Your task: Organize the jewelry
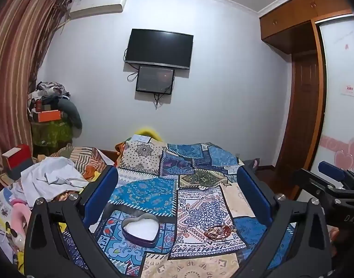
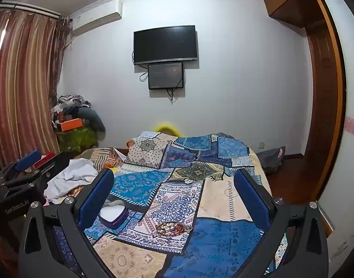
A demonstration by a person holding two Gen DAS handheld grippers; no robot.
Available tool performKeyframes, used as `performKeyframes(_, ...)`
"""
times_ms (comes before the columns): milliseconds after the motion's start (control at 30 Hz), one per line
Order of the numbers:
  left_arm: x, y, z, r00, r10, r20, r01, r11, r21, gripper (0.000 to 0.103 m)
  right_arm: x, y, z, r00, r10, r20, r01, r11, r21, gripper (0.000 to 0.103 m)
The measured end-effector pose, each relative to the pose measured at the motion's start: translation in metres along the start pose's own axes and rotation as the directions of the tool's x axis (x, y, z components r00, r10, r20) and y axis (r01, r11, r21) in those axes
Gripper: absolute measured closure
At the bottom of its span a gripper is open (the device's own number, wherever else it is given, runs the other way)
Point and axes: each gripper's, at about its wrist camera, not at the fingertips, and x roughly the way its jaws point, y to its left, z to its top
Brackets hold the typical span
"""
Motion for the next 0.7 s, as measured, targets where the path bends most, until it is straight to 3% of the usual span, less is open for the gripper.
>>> performKeyframes(233, 0.001, 0.018, -0.003, 1.0, -0.004, -0.017, 0.003, 0.999, -0.032, 0.0, 0.0, 0.001, 0.0, 1.0, 0.003, -0.005, -0.002, 1.0, 0.004, 0.0)
performKeyframes(700, -0.002, 0.013, -0.003, 1.0, 0.01, -0.022, -0.01, 1.0, -0.014, 0.0, 0.001, 0.0, 0.0, 1.0, 0.002, -0.01, -0.002, 1.0, 0.004, 0.0)
